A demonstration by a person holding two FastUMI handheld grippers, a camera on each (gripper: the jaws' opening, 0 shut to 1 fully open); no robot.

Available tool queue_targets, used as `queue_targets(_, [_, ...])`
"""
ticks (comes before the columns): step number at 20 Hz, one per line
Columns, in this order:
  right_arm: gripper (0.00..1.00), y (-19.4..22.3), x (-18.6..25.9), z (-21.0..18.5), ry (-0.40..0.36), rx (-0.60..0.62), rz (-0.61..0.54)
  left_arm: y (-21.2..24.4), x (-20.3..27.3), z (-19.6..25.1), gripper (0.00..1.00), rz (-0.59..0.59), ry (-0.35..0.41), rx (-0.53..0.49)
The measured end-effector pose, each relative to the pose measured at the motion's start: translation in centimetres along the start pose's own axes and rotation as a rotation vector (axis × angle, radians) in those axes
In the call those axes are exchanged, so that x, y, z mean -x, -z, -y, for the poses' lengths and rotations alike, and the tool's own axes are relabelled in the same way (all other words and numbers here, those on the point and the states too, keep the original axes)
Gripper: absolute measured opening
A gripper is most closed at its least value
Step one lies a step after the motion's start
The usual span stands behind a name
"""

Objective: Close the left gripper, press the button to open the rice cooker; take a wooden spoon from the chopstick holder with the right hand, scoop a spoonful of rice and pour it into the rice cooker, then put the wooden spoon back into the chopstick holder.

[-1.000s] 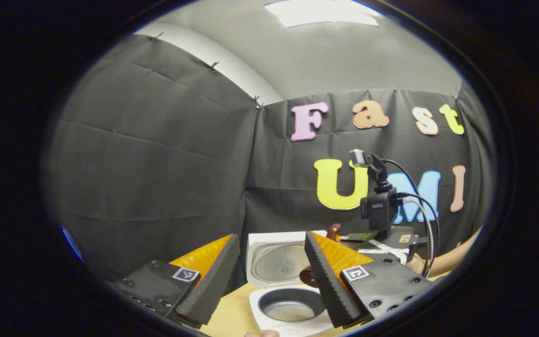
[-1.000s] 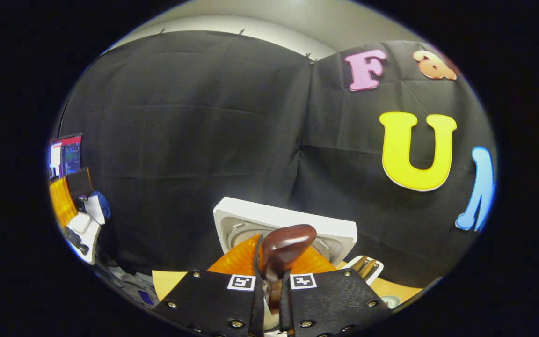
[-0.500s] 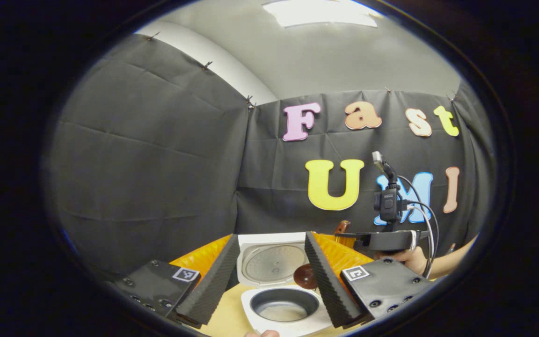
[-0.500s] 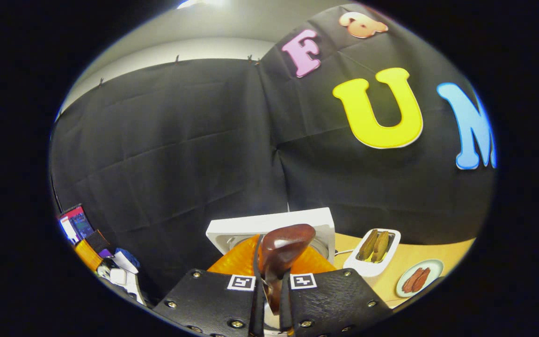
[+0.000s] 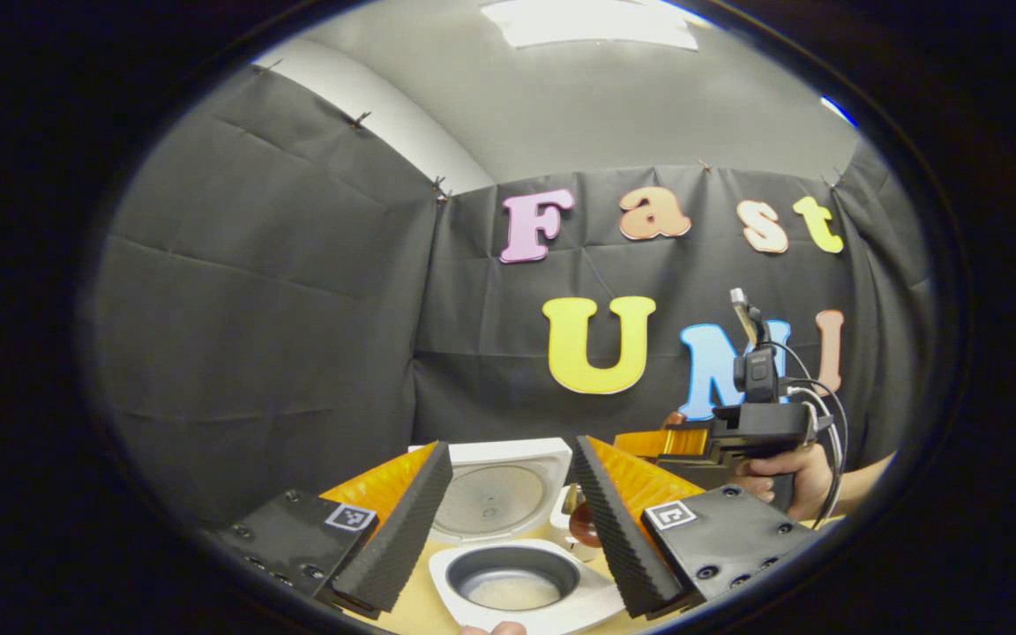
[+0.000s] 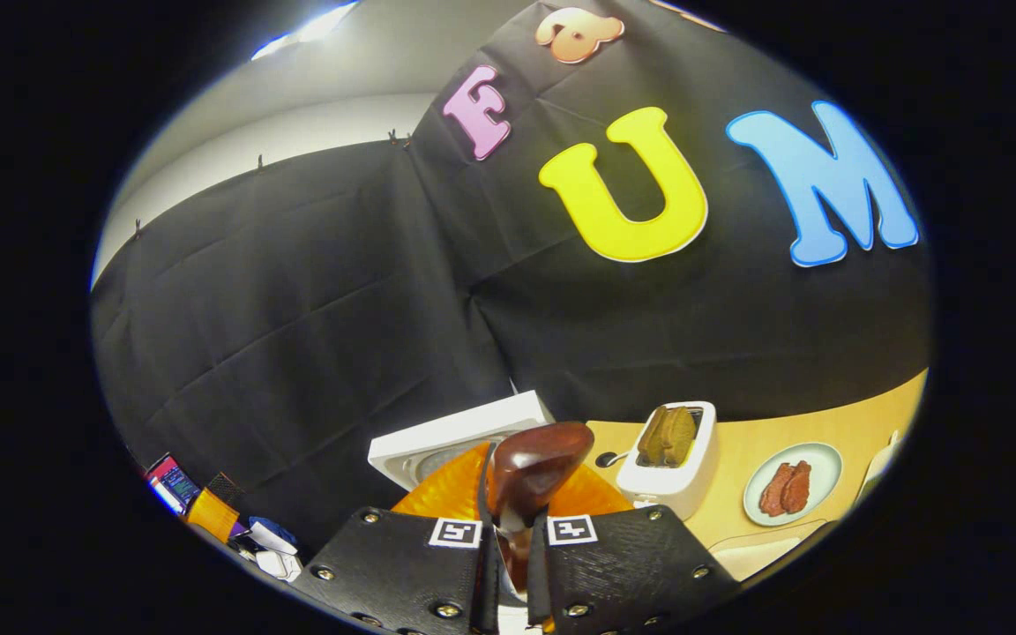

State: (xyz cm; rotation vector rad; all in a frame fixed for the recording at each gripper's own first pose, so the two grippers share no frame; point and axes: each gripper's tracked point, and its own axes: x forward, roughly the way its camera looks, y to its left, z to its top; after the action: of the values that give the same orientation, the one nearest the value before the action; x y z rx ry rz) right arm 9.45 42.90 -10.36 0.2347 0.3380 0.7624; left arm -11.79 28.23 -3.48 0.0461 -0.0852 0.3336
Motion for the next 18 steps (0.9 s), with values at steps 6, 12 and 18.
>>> queue_targets(6, [0.13,-2.3,4.0,4.8,0.125,0.017,0.039,0.9,-1.6,2.5,0.95,-0.026,0.074,0.015])
queue_targets(12, [0.13,-3.4,8.1,8.8,0.227,0.003,0.065,2.5,-3.3,6.3,0.97,-0.08,0.177,0.017])
queue_targets(18, [0.13,-5.3,13.3,13.6,0.371,0.05,0.132,2.7,-4.8,9.2,0.96,-0.089,0.249,0.0])
